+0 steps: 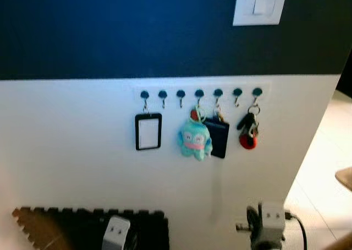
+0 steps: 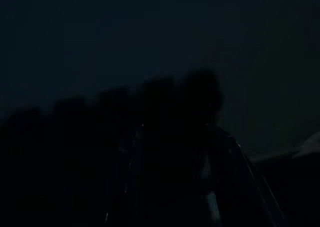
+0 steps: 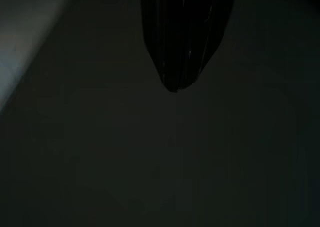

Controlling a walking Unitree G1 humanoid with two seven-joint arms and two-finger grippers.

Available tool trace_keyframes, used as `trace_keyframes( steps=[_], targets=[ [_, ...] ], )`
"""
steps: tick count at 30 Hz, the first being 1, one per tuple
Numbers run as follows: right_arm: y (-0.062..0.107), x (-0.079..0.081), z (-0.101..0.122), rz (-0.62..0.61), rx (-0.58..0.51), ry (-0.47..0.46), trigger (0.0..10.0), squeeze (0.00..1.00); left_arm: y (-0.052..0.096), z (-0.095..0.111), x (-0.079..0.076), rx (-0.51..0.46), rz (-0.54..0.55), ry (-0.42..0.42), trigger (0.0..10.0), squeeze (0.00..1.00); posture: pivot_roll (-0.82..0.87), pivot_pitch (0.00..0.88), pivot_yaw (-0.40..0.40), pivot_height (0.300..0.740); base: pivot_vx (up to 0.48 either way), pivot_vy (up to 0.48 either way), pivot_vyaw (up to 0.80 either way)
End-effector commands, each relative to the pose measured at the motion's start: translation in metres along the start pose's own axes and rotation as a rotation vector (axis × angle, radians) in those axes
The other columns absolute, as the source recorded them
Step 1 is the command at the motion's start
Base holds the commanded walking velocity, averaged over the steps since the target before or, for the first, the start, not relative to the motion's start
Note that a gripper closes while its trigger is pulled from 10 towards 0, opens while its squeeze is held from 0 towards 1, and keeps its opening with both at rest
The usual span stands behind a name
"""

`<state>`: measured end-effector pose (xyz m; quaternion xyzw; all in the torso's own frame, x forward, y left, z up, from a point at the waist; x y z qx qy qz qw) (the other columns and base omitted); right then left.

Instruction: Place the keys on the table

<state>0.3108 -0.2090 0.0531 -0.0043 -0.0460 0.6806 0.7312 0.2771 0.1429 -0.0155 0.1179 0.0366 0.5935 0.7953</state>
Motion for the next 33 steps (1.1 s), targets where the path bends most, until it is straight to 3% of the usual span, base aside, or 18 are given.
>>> trace_keyframes(
  steps=[1, 4, 8, 10, 13, 18, 19, 20, 26, 27, 28, 29, 33],
  targets=[
    [-0.006, 0.007, 0.019, 0.008, -0.092, 0.004, 10.0, 0.0, -0.002, 0.01, -0.013, -0.064, -0.062, 0.009, 10.0, 0.0, -0.01, 0.048, 0.034, 0.74, 0.0, 0.0, 0.0],
    [-0.011, 0.007, 0.042, -0.013, -0.199, 0.025, 10.0, 0.0, -0.006, 0.028, -0.033, -0.147, -0.174, -0.016, 10.0, 0.0, -0.01, 0.043, 0.033, 0.74, 0.0, 0.0, 0.0],
    [-0.013, 0.008, 0.051, -0.008, -0.243, 0.042, 10.0, 0.0, -0.008, 0.036, -0.036, -0.183, -0.189, -0.013, 10.0, 0.0, 0.0, 0.04, 0.032, 0.74, 0.0, 0.0, 0.0],
    [-0.018, 0.012, 0.074, -0.001, -0.345, 0.056, 10.0, 0.0, -0.013, 0.055, -0.038, -0.258, -0.205, 0.004, 10.0, 0.0, 0.0, 0.036, 0.03, 0.74, 0.0, 0.0, 0.0],
    [-0.021, 0.011, 0.096, -0.023, -0.426, 0.049, 10.0, 0.0, -0.016, 0.067, -0.04, -0.302, -0.223, 0.01, 10.0, 0.0, 0.0, 0.035, 0.029, 0.74, 0.0, 0.0, 0.0],
    [-0.024, 0.023, 0.098, 0.044, -0.403, 0.004, 10.0, 0.0, -0.016, 0.072, -0.044, -0.317, -0.24, 0.029, 10.0, 0.0, -0.01, 0.03, 0.03, 0.74, 0.0, 0.0, 0.0],
    [-0.024, 0.027, 0.094, 0.071, -0.382, -0.007, 10.0, 0.25, -0.015, 0.072, -0.046, -0.319, -0.251, 0.022, 10.0, 0.0, -0.01, 0.028, 0.029, 0.74, 0.0, 0.0, 0.0],
    [-0.022, 0.031, 0.087, 0.093, -0.35, -0.016, 10.0, 1.0, -0.015, 0.072, -0.048, -0.319, -0.257, 0.015, 10.0, 0.0, -0.01, 0.026, 0.026, 0.74, 0.0, 0.0, 0.0],
    [-0.017, 0.031, 0.072, 0.079, -0.299, -0.029, 10.0, 1.0, -0.013, 0.074, -0.047, -0.324, -0.256, -0.003, 10.0, 0.0, -0.01, 0.033, 0.018, 0.74, 0.0, 0.0, 0.0],
    [-0.015, 0.028, 0.07, 0.064, -0.287, -0.041, 10.0, 0.73, -0.013, 0.074, -0.046, -0.326, -0.25, -0.002, 10.0, 0.0, -0.01, 0.033, 0.013, 0.74, 0.0, 0.0, 0.0],
    [-0.015, 0.028, 0.07, 0.064, -0.287, -0.041, 10.0, 0.73, -0.013, 0.074, -0.046, -0.326, -0.25, -0.002, 10.0, 0.0, -0.01, 0.033, 0.013, 0.74, 0.0, 0.0, 0.0],
    [-0.013, 0.025, 0.069, 0.052, -0.277, -0.049, 10.0, 0.0, -0.012, 0.074, -0.045, -0.326, -0.241, 0.003, 10.0, 0.0, -0.01, 0.034, 0.004, 0.74, 0.0, 0.0, 0.0],
    [-0.008, 0.024, 0.069, 0.071, -0.271, -0.052, 10.0, 0.0, -0.012, 0.075, -0.046, -0.33, -0.23, 0.009, 10.0, 0.0, 0.0, 0.037, -0.001, 0.74, 0.0, 0.0, 0.0]
  ],
)
Point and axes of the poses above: a point about 5 cm out from each wrist's last joint towards the gripper, its own y axis pointing back from the gripper into the wrist, its own z axis along the axis of the wrist's last joint, x = y × z, the point moved 3 cm from there along -y, pointing out of the wrist towards the gripper, and after that the axes turned 3 degrees about -y, right-handed, at the moved point
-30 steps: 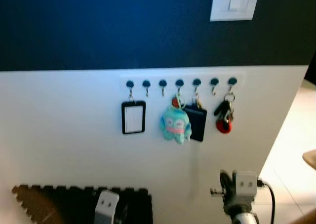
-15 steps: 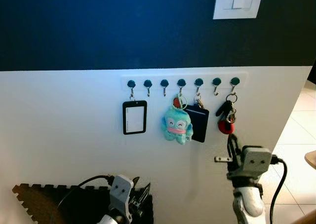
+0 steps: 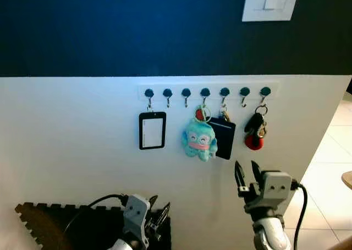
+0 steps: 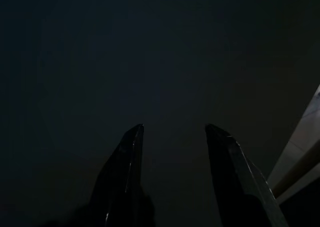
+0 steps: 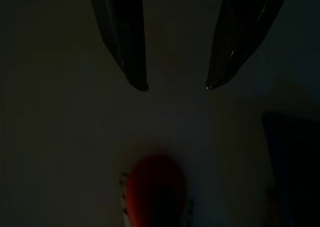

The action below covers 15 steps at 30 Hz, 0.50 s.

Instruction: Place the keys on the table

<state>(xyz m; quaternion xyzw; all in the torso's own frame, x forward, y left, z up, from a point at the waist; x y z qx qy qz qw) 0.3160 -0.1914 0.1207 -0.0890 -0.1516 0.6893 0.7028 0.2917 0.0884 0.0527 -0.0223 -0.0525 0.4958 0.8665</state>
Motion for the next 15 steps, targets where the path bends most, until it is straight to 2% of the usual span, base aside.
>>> trace_keyframes(
  steps=[1, 14, 15],
  targets=[
    [-0.001, 0.002, 0.003, 0.011, -0.003, -0.011, 10.0, 0.0, 0.0, -0.002, -0.004, 0.009, 0.003, 0.013, 10.0, 0.0, 0.0, 0.037, -0.001, 0.74, 0.0, 0.0, 0.0],
    [-0.01, 0.008, 0.016, 0.011, -0.048, -0.058, 10.0, 0.0, -0.002, 0.009, 0.001, -0.023, -0.009, -0.01, 10.0, 0.0, 0.0, 0.045, 0.017, 0.74, 0.0, 0.0, 0.0],
    [-0.009, 0.012, 0.018, 0.035, -0.053, -0.056, 10.0, 1.0, -0.002, 0.01, 0.001, -0.027, -0.012, -0.018, 10.0, 0.0, 0.0, 0.05, 0.02, 0.74, 0.0, 0.0, 0.0]
  ],
)
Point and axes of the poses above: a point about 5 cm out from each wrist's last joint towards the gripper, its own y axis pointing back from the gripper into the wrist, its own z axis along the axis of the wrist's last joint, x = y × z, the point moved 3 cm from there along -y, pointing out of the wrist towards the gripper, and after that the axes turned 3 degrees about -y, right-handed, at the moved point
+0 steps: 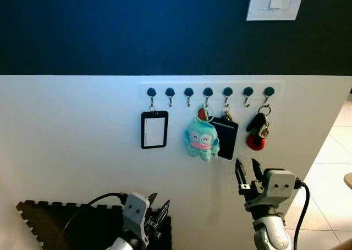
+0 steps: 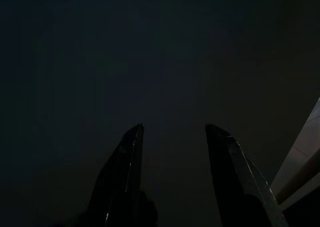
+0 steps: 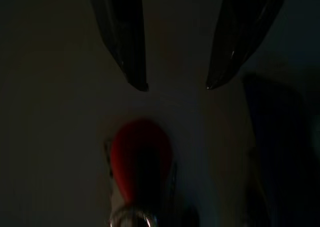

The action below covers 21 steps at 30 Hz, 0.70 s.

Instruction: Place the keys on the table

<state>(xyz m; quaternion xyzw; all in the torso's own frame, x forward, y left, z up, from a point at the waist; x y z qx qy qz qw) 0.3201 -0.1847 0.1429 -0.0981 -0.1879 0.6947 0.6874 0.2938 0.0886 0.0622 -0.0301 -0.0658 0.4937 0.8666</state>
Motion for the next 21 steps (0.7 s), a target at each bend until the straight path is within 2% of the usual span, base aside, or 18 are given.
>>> trace_keyframes(
  steps=[1, 7, 8, 9, 10, 16, 19, 21],
  targets=[
    [0.003, 0.006, 0.0, 0.027, 0.01, -0.011, 10.0, 1.0, 0.001, 0.003, 0.0, -0.009, -0.012, -0.013, 10.0, 0.0, 0.0, 0.057, 0.022, 0.74, 0.0, 0.0, 0.0],
    [0.013, 0.017, 0.004, 0.08, 0.013, -0.023, 10.0, 1.0, 0.003, 0.016, -0.002, -0.058, -0.048, -0.061, 10.0, 0.0, 0.0, 0.064, 0.025, 0.74, 0.0, 0.0, 0.0],
    [0.017, 0.018, 0.005, 0.093, 0.017, -0.025, 10.0, 0.31, 0.004, 0.017, -0.003, -0.057, -0.056, -0.067, 10.0, 0.0, 0.01, 0.066, 0.027, 0.74, 0.0, 0.0, 0.0],
    [0.019, 0.019, 0.005, 0.101, 0.019, -0.026, 10.0, 0.31, 0.004, 0.017, -0.003, -0.055, -0.06, -0.07, 10.0, 0.0, 0.01, 0.066, 0.027, 0.74, 0.0, 0.0, 0.0],
    [0.023, 0.02, 0.006, 0.111, 0.024, -0.029, 10.0, 0.0, 0.005, 0.017, -0.003, -0.053, -0.062, -0.071, 10.0, 0.0, 0.01, 0.068, 0.03, 0.74, 0.0, 0.0, 0.0],
    [0.036, 0.027, 0.011, 0.163, 0.03, -0.022, 10.0, 0.0, 0.006, 0.016, -0.002, -0.044, -0.063, -0.078, 10.0, 0.0, 0.0, 0.071, 0.033, 0.74, 0.0, 0.0, 0.0],
    [0.035, 0.031, 0.014, 0.174, 0.022, -0.019, 10.0, 0.0, 0.005, 0.016, -0.001, -0.043, -0.064, -0.081, 10.0, 0.0, 0.0, 0.071, 0.035, 0.74, 0.0, 0.0, 0.0],
    [0.029, 0.035, 0.016, 0.168, 0.007, -0.026, 10.0, 0.0, 0.005, 0.018, -0.001, -0.043, -0.067, -0.085, 10.0, 0.0, 0.0, 0.072, 0.037, 0.74, 0.0, 0.0, 0.0]
  ],
)
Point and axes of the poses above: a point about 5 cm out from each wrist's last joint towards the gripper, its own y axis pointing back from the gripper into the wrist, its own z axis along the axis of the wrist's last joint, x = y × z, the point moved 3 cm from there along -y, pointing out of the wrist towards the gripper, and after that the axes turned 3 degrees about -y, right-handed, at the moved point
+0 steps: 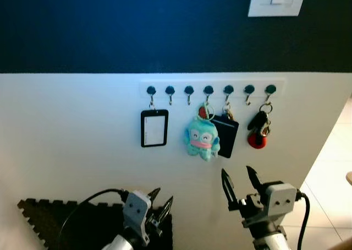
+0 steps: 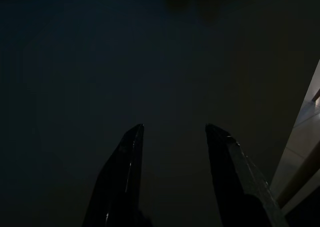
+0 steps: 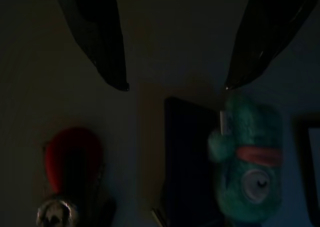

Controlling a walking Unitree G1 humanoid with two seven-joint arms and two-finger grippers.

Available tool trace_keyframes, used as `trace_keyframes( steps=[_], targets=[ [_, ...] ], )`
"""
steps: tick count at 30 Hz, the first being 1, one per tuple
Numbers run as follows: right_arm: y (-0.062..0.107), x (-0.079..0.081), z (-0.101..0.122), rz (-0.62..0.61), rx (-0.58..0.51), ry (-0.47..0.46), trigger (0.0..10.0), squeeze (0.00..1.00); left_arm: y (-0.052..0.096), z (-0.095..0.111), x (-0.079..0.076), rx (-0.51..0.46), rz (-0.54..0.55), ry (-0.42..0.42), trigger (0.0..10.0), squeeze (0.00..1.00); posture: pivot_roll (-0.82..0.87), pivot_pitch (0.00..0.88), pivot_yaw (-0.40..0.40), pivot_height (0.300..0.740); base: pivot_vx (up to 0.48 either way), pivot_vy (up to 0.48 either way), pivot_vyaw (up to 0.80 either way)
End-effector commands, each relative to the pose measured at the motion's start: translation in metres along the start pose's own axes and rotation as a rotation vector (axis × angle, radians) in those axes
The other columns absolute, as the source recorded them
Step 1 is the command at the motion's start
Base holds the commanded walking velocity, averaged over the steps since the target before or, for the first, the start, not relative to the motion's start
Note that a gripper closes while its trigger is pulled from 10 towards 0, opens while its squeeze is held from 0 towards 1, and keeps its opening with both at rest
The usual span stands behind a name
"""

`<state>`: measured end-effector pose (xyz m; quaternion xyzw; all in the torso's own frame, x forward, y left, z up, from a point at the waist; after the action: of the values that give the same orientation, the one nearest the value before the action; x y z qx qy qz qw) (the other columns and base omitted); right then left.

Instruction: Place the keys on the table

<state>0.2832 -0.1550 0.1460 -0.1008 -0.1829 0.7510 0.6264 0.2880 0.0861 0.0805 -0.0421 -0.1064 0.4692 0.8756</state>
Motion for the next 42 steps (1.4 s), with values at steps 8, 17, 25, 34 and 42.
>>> trace_keyframes(
  steps=[8, 17, 25, 34, 42],
  targets=[
    [-0.032, 0.013, 0.005, 0.032, -0.017, -0.068, 10.0, 0.0, 0.001, 0.001, 0.0, 0.019, -0.031, -0.041, 10.0, 0.0, 0.01, 0.075, 0.031, 0.74, 0.0, 0.0, 0.0],
    [-0.041, 0.029, 0.006, 0.117, 0.0, -0.123, 10.0, 0.0, 0.0, 0.002, 0.001, 0.021, -0.026, -0.044, 10.0, 0.0, 0.01, 0.072, 0.023, 0.74, 0.0, 0.0, 0.0],
    [-0.039, 0.05, 0.002, 0.222, 0.031, -0.168, 10.0, 0.0, 0.001, 0.002, 0.002, 0.025, -0.021, -0.05, 10.0, 0.0, 0.01, 0.069, 0.025, 0.74, 0.0, 0.0, 0.0],
    [-0.034, 0.038, 0.003, 0.147, 0.023, -0.159, 10.0, 0.0, 0.001, 0.003, 0.002, 0.022, -0.024, -0.052, 10.0, 0.0, 0.02, 0.063, 0.024, 0.74, 0.0, 0.0, 0.0],
    [-0.022, 0.014, 0.014, 0.08, -0.005, -0.103, 10.0, 0.0, 0.003, 0.002, 0.0, 0.025, -0.036, -0.053, 10.0, 0.0, 0.01, 0.053, 0.028, 0.74, 0.0, 0.0, 0.0]
  ],
)
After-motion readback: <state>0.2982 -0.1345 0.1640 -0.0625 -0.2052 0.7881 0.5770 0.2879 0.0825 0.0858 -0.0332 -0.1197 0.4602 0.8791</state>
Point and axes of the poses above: a point about 5 cm out from each wrist's last joint towards the gripper, its own y axis pointing back from the gripper into the wrist, its own z axis along the axis of the wrist's last joint, x = y × z, the point moved 3 cm from there along -y, pointing out of the wrist towards the gripper, and after that the axes turned 3 degrees about -y, right-handed, at the moved point
